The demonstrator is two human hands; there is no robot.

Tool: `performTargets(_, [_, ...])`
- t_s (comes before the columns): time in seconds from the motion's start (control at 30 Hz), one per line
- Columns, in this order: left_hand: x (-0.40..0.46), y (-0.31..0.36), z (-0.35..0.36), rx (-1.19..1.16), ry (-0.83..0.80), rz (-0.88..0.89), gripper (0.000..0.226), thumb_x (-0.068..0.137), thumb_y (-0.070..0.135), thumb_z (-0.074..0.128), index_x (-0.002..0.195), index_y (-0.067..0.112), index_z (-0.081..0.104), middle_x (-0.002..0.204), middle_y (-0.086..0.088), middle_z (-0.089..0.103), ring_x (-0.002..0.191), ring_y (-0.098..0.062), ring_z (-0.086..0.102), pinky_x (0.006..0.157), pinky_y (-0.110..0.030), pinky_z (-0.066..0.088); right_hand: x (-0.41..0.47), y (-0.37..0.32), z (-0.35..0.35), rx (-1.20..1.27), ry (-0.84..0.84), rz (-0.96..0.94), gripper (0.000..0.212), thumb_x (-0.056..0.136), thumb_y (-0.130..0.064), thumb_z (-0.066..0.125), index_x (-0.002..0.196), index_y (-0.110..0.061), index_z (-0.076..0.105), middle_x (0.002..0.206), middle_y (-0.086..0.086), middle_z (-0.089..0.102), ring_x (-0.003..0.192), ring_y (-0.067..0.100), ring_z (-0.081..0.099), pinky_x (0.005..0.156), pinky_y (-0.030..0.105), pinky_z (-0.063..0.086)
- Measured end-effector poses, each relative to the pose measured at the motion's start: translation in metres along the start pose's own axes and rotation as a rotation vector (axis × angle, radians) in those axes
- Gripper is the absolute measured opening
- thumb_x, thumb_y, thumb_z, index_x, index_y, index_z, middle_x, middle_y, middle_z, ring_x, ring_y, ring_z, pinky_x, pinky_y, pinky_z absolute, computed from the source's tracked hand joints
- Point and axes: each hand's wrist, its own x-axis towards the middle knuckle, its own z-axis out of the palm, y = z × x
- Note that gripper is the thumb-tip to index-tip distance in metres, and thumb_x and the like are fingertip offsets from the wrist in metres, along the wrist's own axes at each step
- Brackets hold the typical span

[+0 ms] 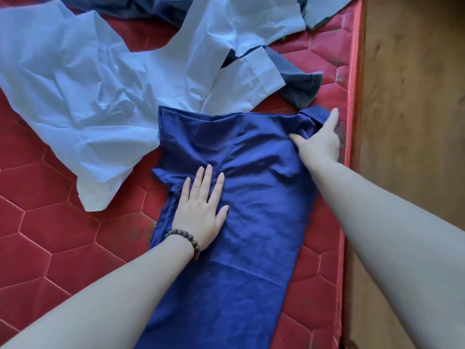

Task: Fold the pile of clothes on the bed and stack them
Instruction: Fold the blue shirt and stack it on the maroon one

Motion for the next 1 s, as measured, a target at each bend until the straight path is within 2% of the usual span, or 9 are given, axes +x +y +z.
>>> performTargets(0.1, [0.0, 0.003, 0.001, 0.013, 0.018, -0.016, 0.069, 0.093, 0.047, 0.027, 0.152, 0.011, 0.023, 0.159, -0.018, 0.015, 0.147, -0.032, 0.013, 0.116, -0.051, 0.012, 0.001, 0.002, -0.004, 0.035, -0.011, -0.143, 0.095, 0.085, -0.023, 0.071, 0.155, -0.024, 0.008, 0.136, 0.018, 0.052, 0.124, 0.035, 0.049, 0.1, 0.037, 0.037])
performTargets(0.23, [0.018, 0.015, -0.002, 0.026, 0.035, 0.021, 0.07, 0.093, 0.05, 0.027, 0.151, 0.012, 0.027, 0.158, -0.018, 0.018, 0.147, -0.031, 0.015, 0.116, -0.05, 0.012, 0.021, -0.001, -0.018, -0.024, 0.084, -0.292, 0.082, 0.089, -0.021, 0.064, 0.154, -0.023, 0.015, 0.123, 0.018, 0.057, 0.114, 0.036, 0.052, 0.095, 0.039, 0.038])
performTargets(0.37, [0.044, 0.032, -0.005, 0.025, 0.015, -0.024, 0.072, 0.093, 0.055, 0.018, 0.154, 0.017, 0.013, 0.161, -0.017, 0.005, 0.149, -0.031, 0.003, 0.118, -0.053, 0.005, 0.024, 0.009, -0.022, -0.369, 0.259, -0.27, 0.093, 0.086, -0.053, 0.06, 0.155, -0.024, 0.006, 0.144, 0.02, 0.033, 0.131, 0.037, 0.034, 0.106, 0.049, 0.028])
performTargets(0.43, [0.046, 0.032, -0.003, 0.04, 0.012, -0.043, 0.073, 0.093, 0.057, 0.016, 0.154, 0.019, 0.009, 0.161, -0.016, 0.002, 0.149, -0.03, 0.0, 0.118, -0.054, 0.004, 0.002, 0.018, -0.01, -0.486, 0.292, -0.412, 0.084, 0.089, -0.053, 0.051, 0.155, -0.022, 0.009, 0.157, 0.022, 0.015, 0.144, 0.036, 0.018, 0.113, 0.059, 0.014])
performTargets(0.6, [0.044, 0.022, 0.001, 0.032, 0.06, -0.022, 0.073, 0.093, 0.059, 0.02, 0.154, 0.022, 0.014, 0.161, -0.015, 0.006, 0.149, -0.029, 0.003, 0.118, -0.055, 0.007, -0.089, 0.05, 0.059, -0.544, 0.069, -0.881, 0.065, 0.092, -0.043, 0.045, 0.15, -0.019, 0.032, 0.158, 0.013, 0.024, 0.146, 0.029, 0.021, 0.113, 0.065, 0.014])
performTargets(0.67, [0.044, 0.017, 0.0, 0.028, 0.056, -0.02, 0.071, 0.093, 0.06, 0.021, 0.154, 0.026, 0.012, 0.161, -0.013, 0.005, 0.149, -0.029, 0.003, 0.118, -0.055, 0.006, -0.106, 0.068, 0.068, -0.599, 0.017, -0.862, 0.061, 0.095, -0.046, 0.041, 0.151, -0.023, 0.03, 0.159, 0.007, 0.024, 0.147, 0.025, 0.02, 0.113, 0.064, 0.014])
performTargets(0.8, [0.046, 0.003, -0.006, 0.036, 0.027, -0.01, 0.064, 0.094, 0.057, 0.014, 0.154, 0.034, 0.006, 0.162, -0.012, 0.001, 0.149, -0.027, -0.002, 0.119, -0.051, 0.0, -0.105, 0.103, 0.047, -0.609, 0.071, -0.595, 0.065, 0.095, -0.054, 0.027, 0.152, -0.022, 0.025, 0.16, 0.005, 0.018, 0.148, 0.022, 0.014, 0.116, 0.059, 0.003])
performTargets(0.93, [0.03, 0.01, -0.014, 0.003, 0.091, -0.071, 0.067, 0.095, 0.047, 0.019, 0.155, 0.02, 0.009, 0.161, -0.019, 0.0, 0.149, -0.031, -0.002, 0.117, -0.05, -0.004, -0.134, 0.116, 0.04, -0.637, 0.135, -0.469, 0.066, 0.098, -0.049, 0.023, 0.153, -0.012, 0.022, 0.161, 0.009, 0.014, 0.149, 0.023, 0.009, 0.117, 0.059, 0.004])
performTargets(1.0, [-0.005, 0.023, -0.008, -0.046, 0.124, 0.078, 0.066, 0.094, 0.038, 0.029, 0.154, 0.013, 0.019, 0.16, -0.02, 0.007, 0.148, -0.033, 0.005, 0.119, -0.051, 0.003, -0.17, 0.109, 0.056, -0.571, 0.161, -0.524, 0.063, 0.097, -0.04, 0.031, 0.15, -0.006, 0.029, 0.159, 0.012, 0.02, 0.148, 0.025, 0.015, 0.117, 0.059, 0.008])
